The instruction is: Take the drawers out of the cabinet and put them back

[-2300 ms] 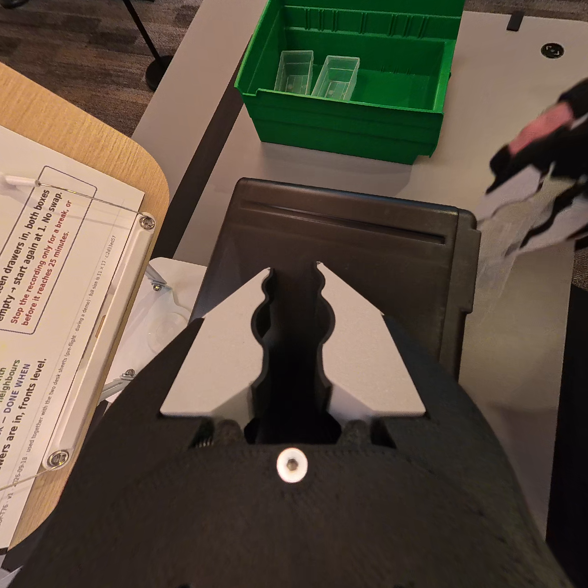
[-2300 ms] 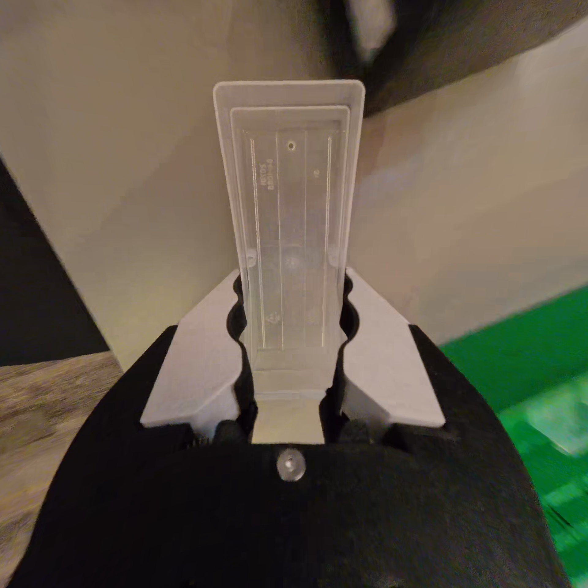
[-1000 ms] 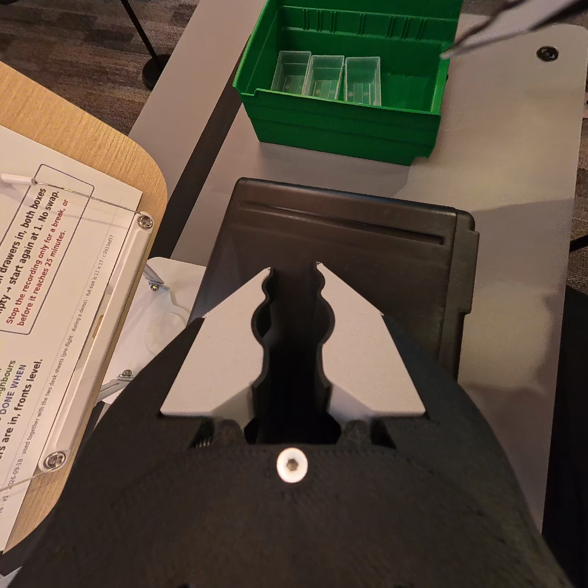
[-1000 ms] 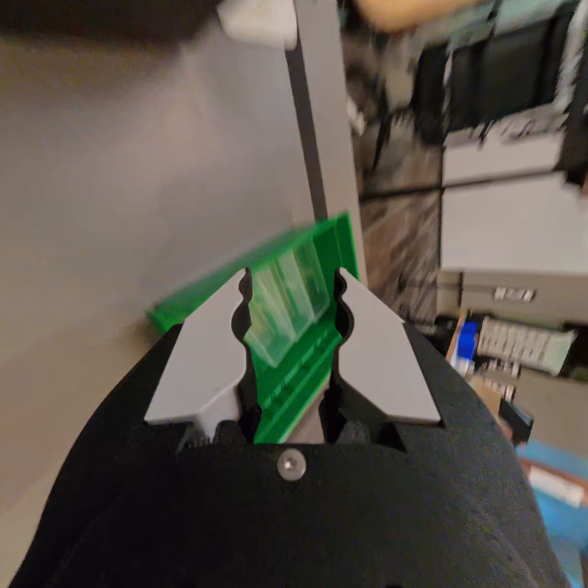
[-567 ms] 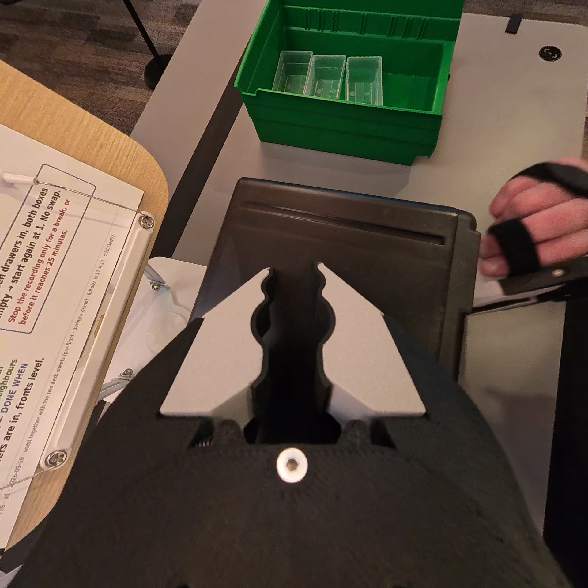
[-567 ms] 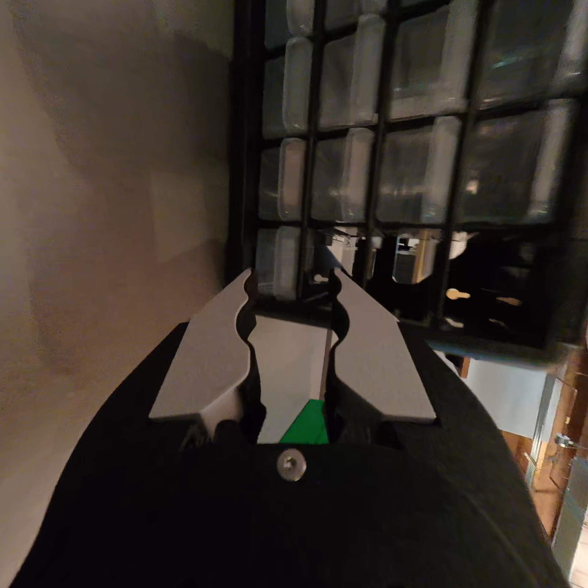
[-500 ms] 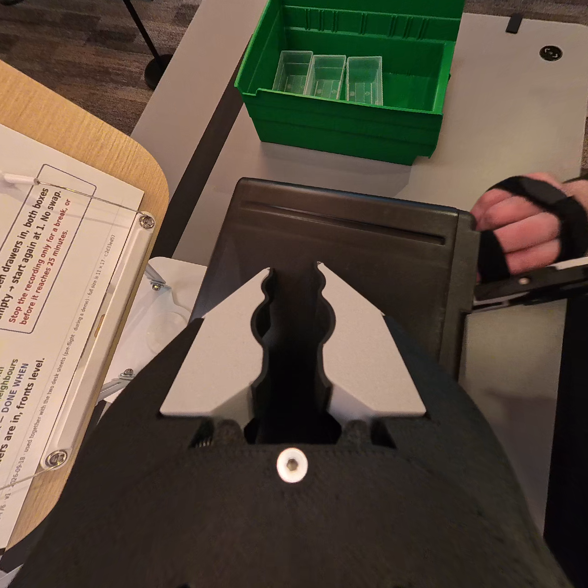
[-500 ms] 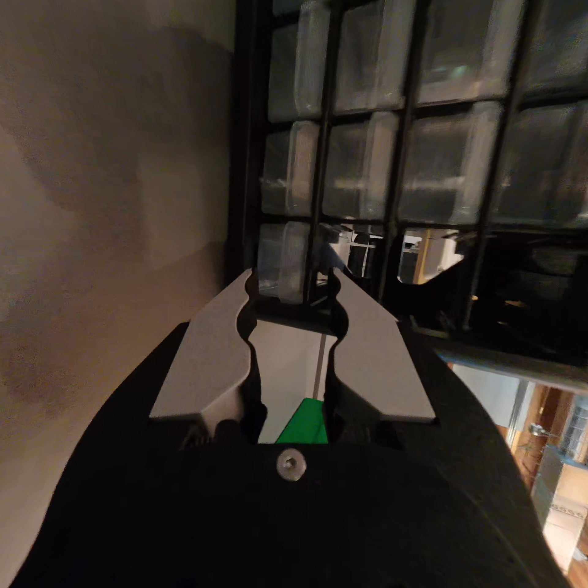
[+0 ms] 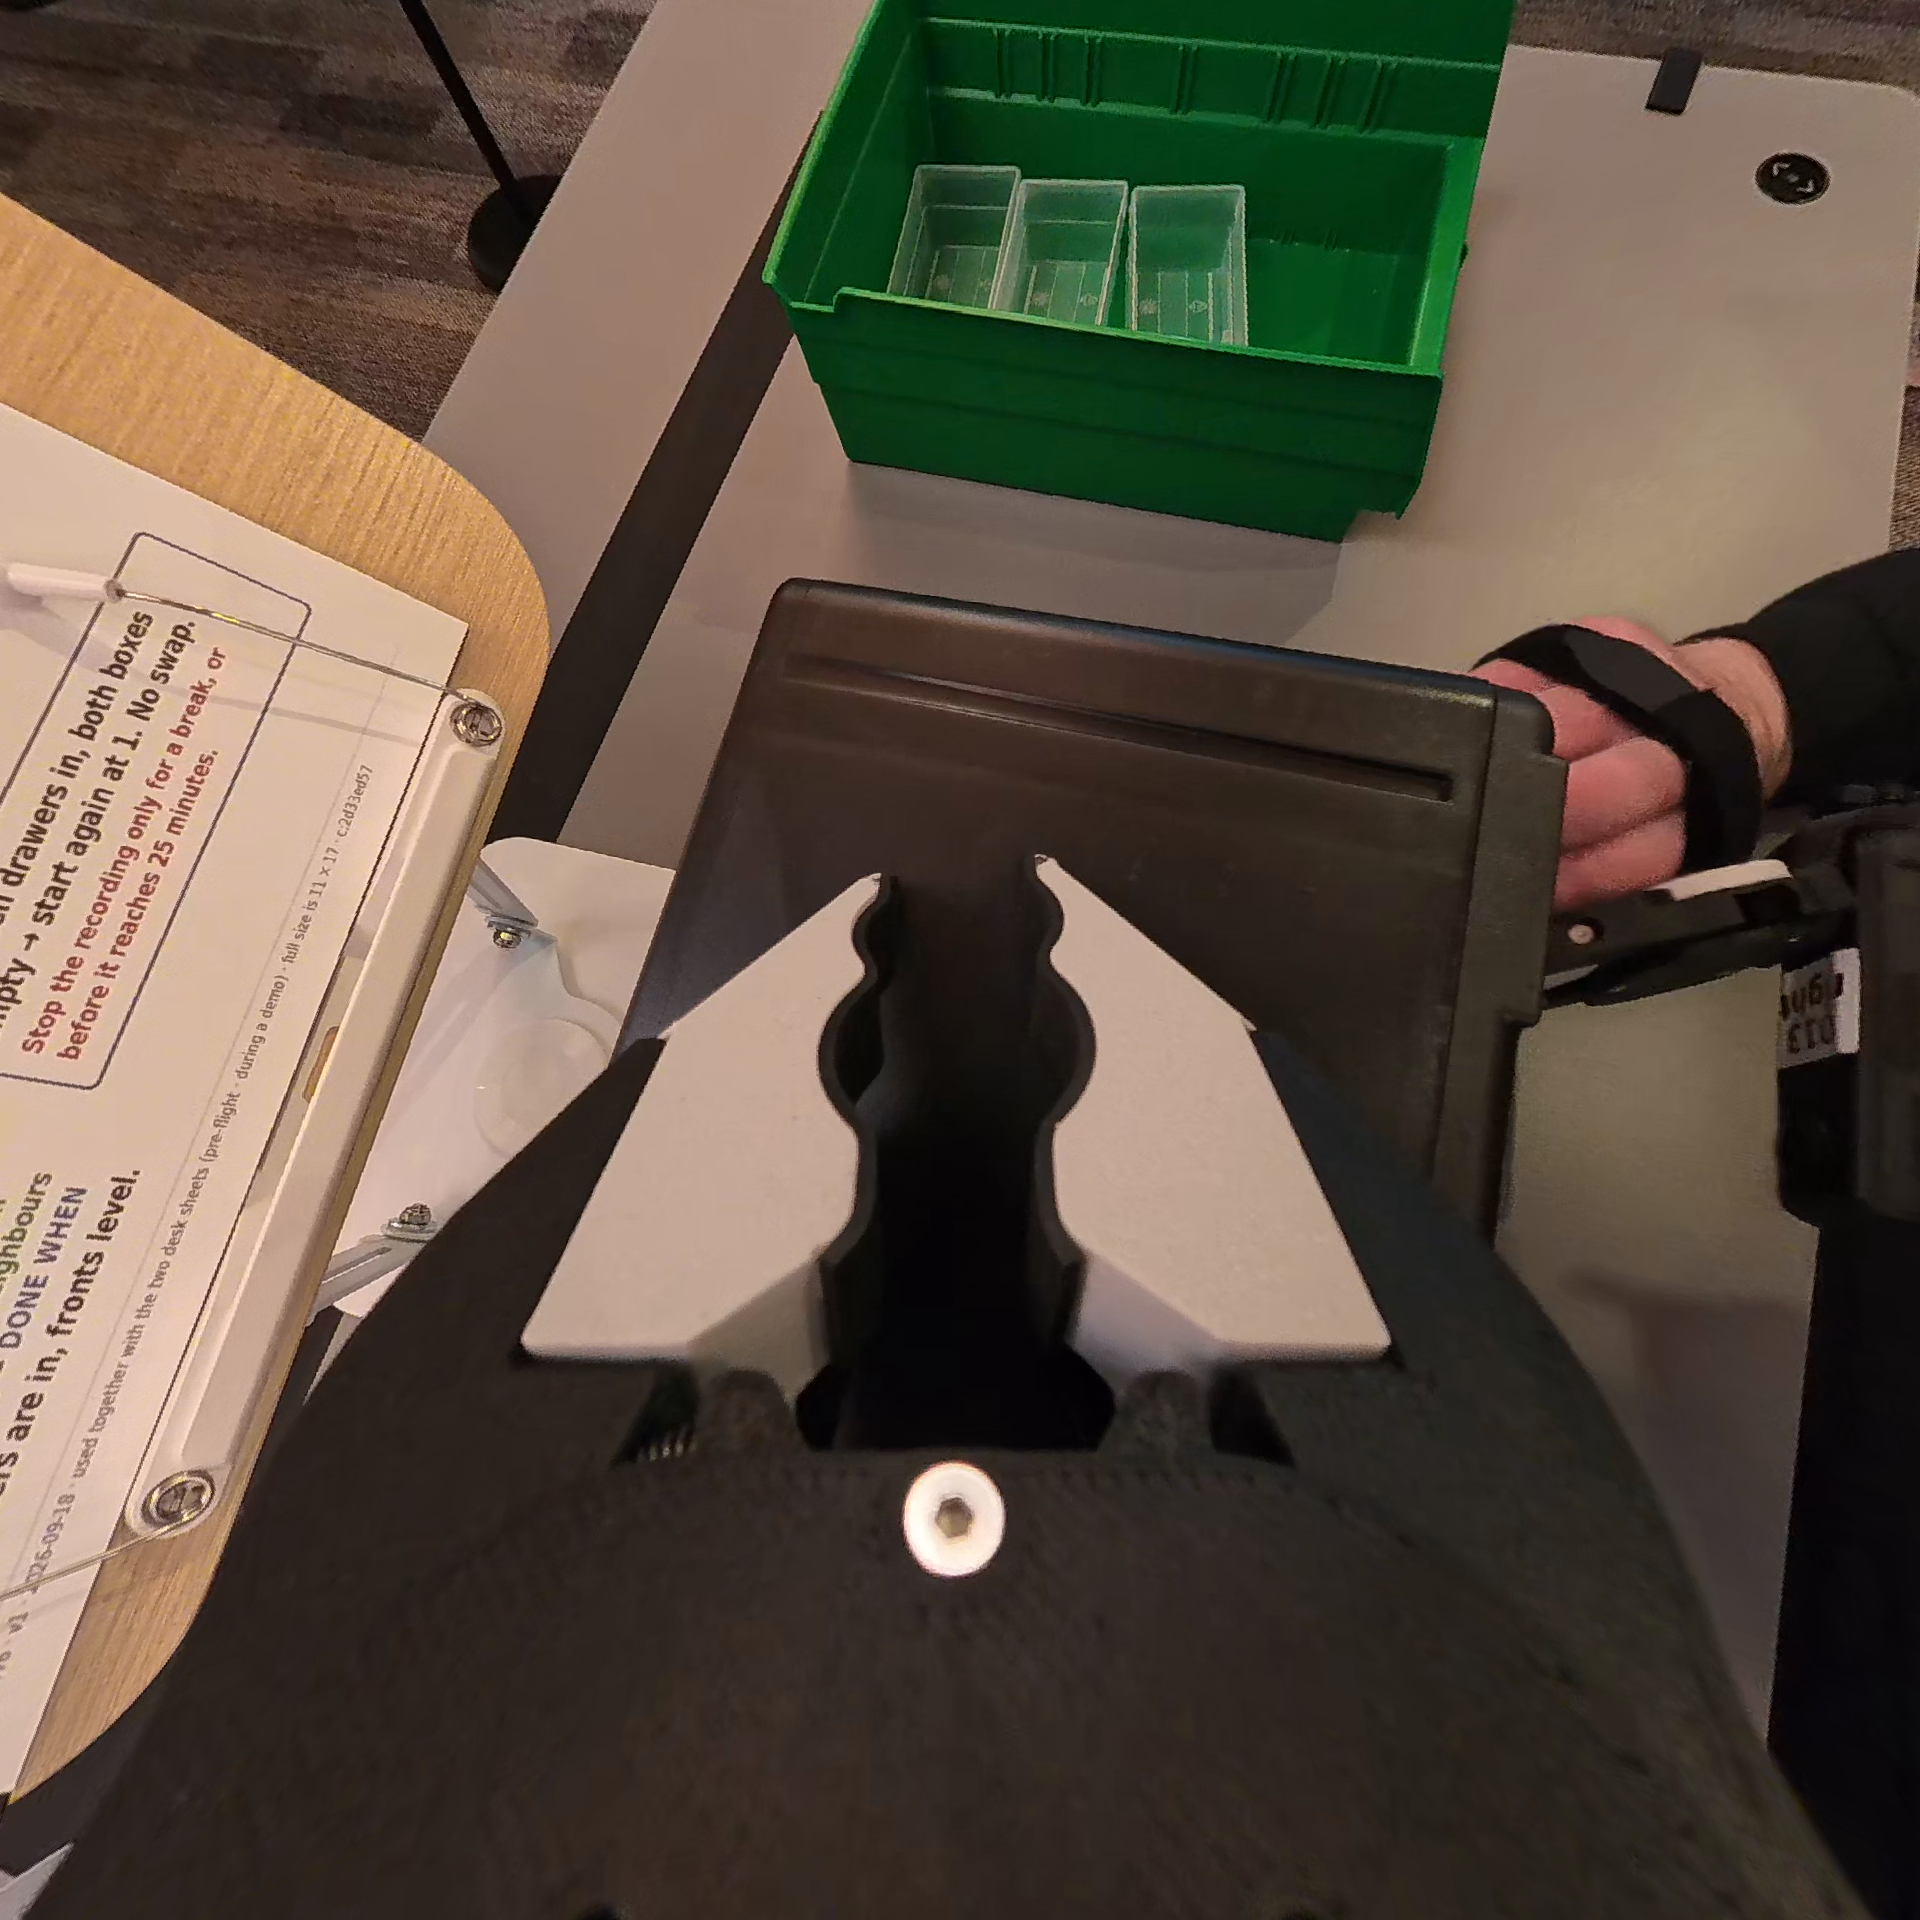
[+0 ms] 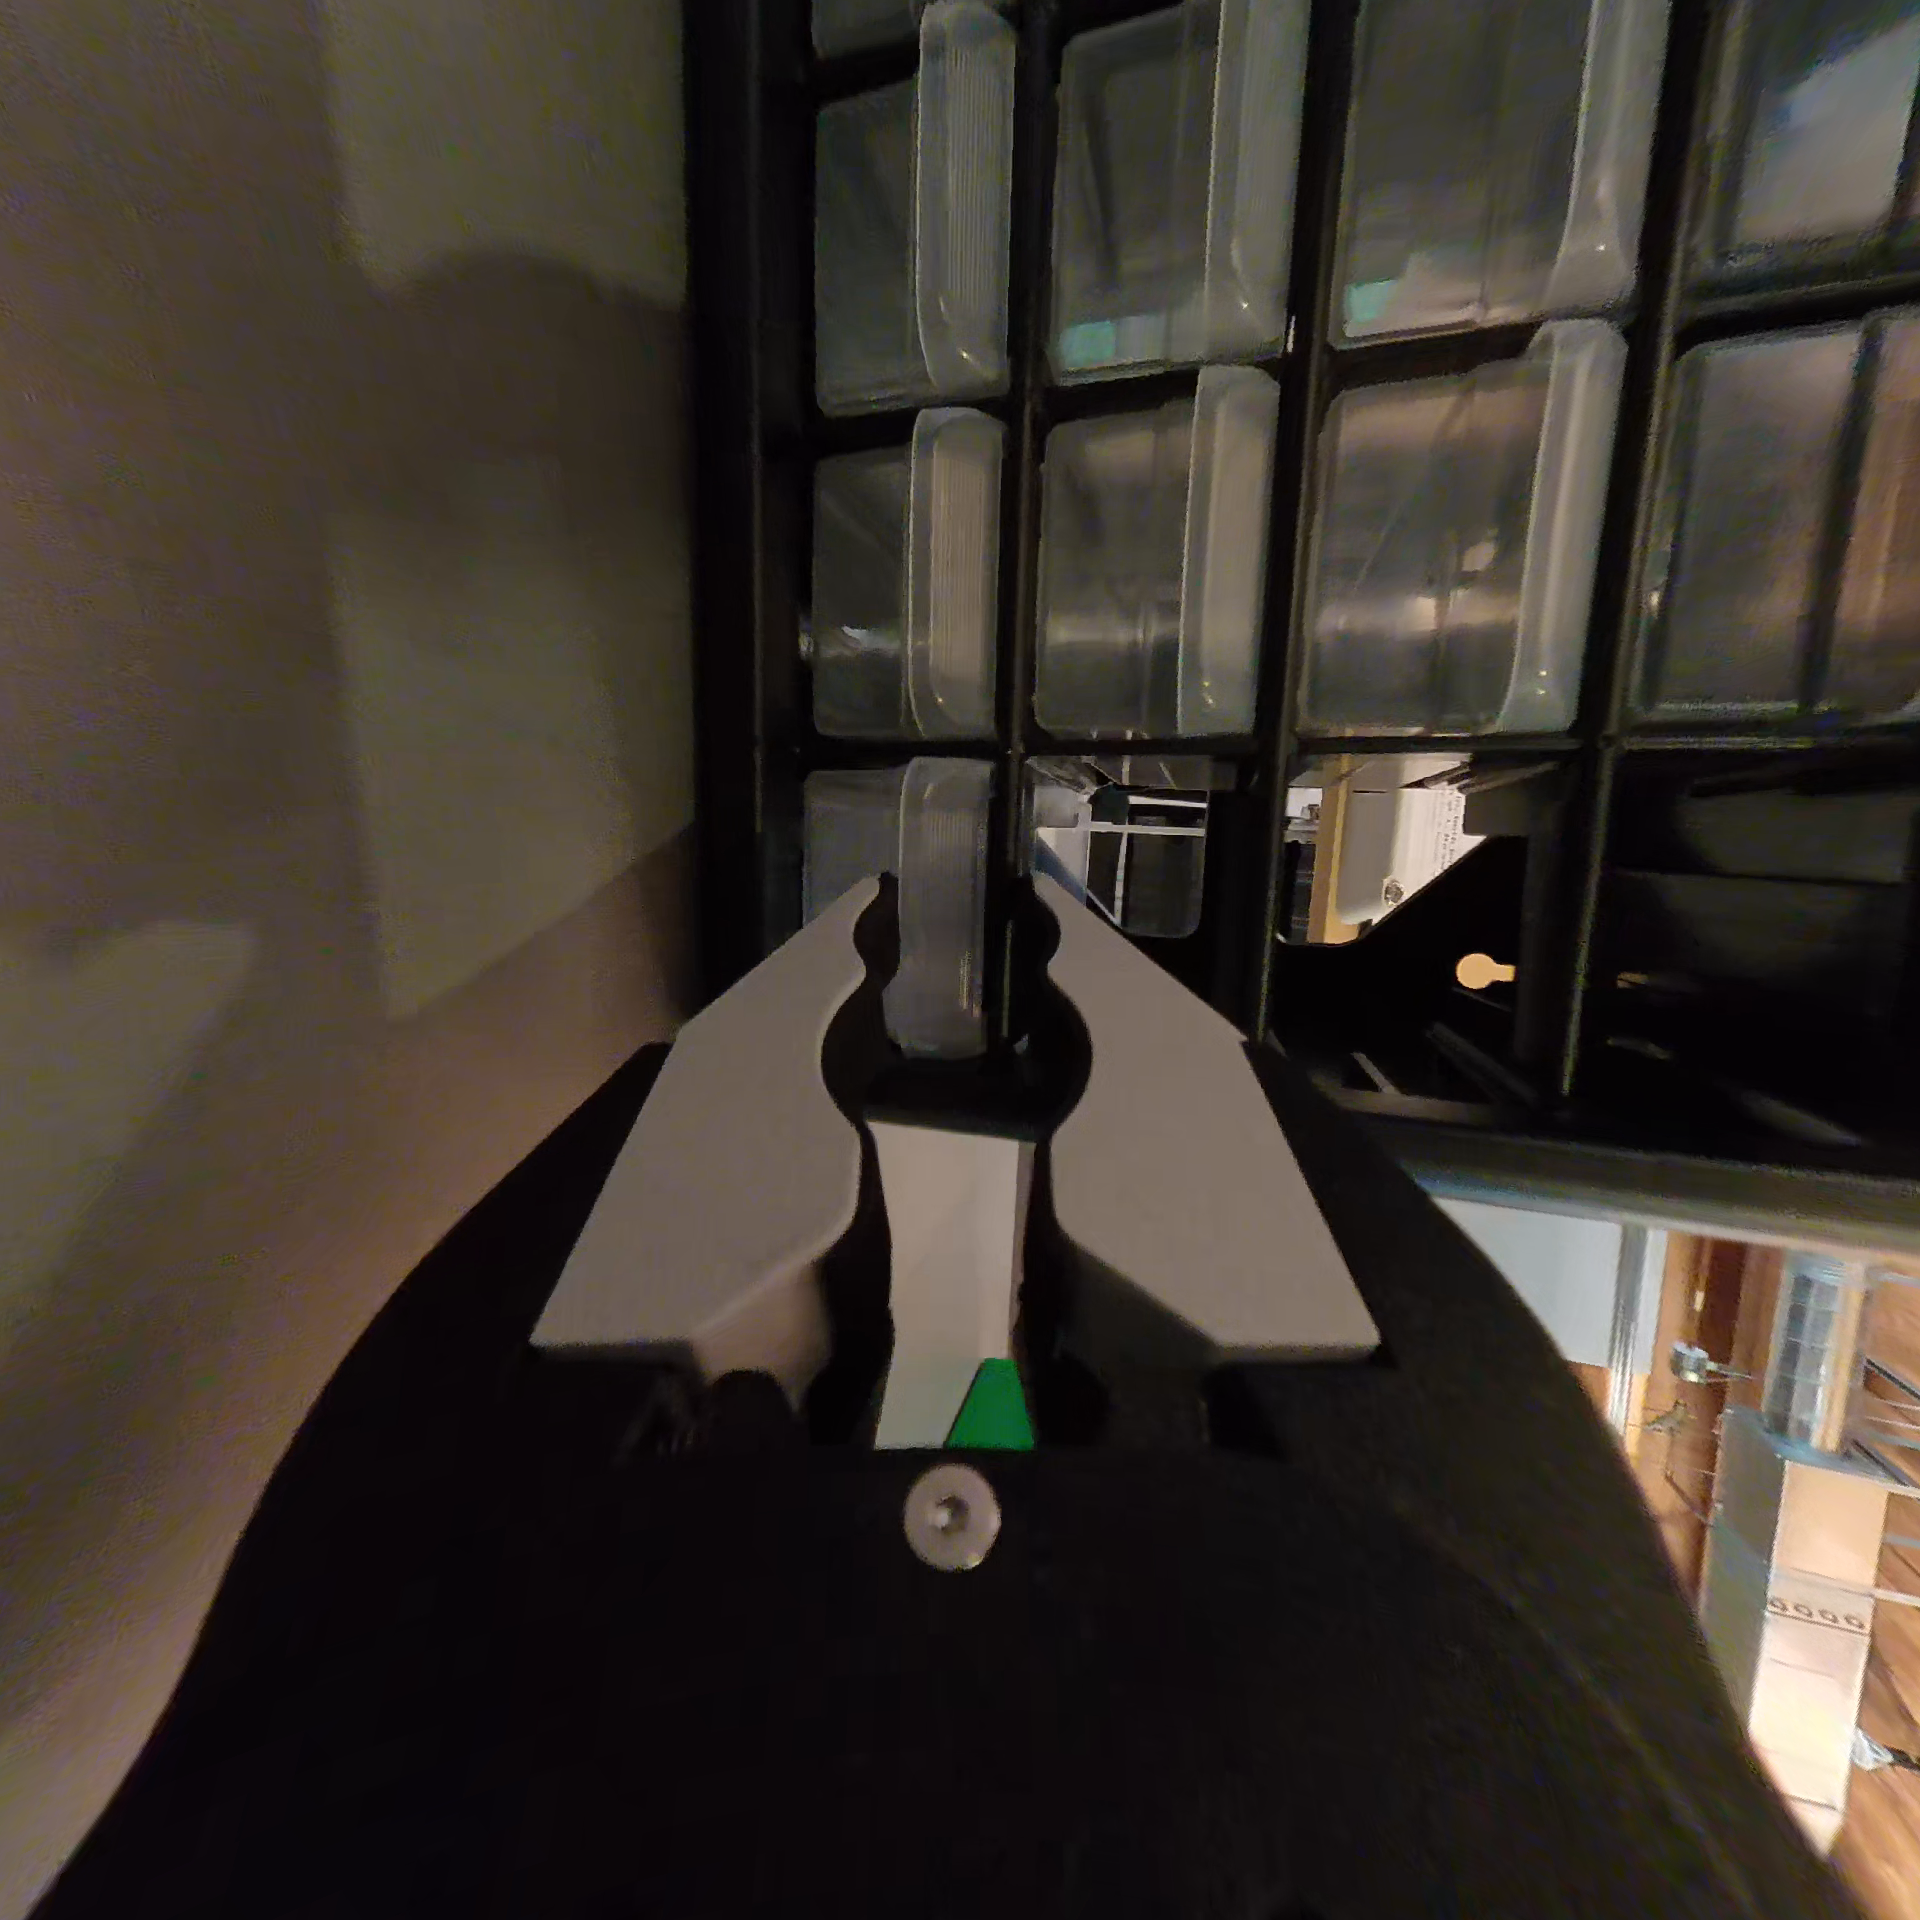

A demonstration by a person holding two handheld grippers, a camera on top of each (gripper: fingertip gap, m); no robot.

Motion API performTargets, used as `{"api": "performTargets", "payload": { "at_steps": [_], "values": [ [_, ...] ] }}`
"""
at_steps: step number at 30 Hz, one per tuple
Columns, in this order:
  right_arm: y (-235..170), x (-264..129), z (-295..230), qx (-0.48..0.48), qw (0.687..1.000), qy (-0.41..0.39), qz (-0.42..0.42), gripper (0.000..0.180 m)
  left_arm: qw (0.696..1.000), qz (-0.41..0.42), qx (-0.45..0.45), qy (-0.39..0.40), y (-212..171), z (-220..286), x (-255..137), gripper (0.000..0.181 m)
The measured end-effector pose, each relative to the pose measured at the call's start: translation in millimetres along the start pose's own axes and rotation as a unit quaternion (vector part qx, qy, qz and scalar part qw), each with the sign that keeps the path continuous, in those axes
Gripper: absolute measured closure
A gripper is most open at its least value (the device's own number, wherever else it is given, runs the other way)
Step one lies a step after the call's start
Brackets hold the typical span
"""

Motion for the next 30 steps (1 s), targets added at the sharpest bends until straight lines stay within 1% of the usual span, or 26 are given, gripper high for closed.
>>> {"api": "performTargets", "payload": {
  "at_steps": [1,2,4,13,18,21,24,30],
  "values": [
    [1.5,-2.9,-2.3,0.001,1.0,0.004,0.003,0.165,1.0,0.0,0.0,0.0,0.0,0.0,0.0,0.158],
    [4.3,-6.6,-4.6,-0.001,1.0,0.004,0.008,0.166,1.0,0.0,0.0,0.0,0.0,0.0,0.0,0.158],
    [10.2,-14.6,-7.9,-0.004,1.0,-0.001,0.014,0.166,1.0,0.0,0.0,0.0,0.0,0.2,0.0,0.158],
    [33.8,-65.6,-16.4,0.038,0.998,0.039,0.027,0.165,1.0,0.0,0.0,0.0,-0.1,0.7,0.0,0.158],
    [51.0,-92.8,-20.9,0.059,0.996,0.036,0.048,0.165,1.0,0.0,0.001,0.002,-0.2,0.9,0.0,0.158],
    [56.7,-104.4,-22.5,0.055,0.996,0.032,0.057,0.165,1.0,0.0,0.0,0.002,-0.1,0.7,-0.1,0.158],
    [58.3,-114.1,-23.3,0.057,0.997,0.028,0.051,0.166,1.0,0.0,0.0,0.003,-0.2,0.7,-0.2,0.158],
    [47.7,-119.2,-18.7,0.065,0.997,0.022,0.029,0.166,1.0,0.0,-0.001,0.002,-0.2,0.7,-0.1,0.158]
  ]
}}
Point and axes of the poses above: each gripper's, where its closed fingertips meet, x out along the fingers, y out of its top, z = x × y across the jaws, the point moved 1 cm from there along -x, back along the fingers, and after that the axes turned 5 degrees about -y, right-handed, at the moved point
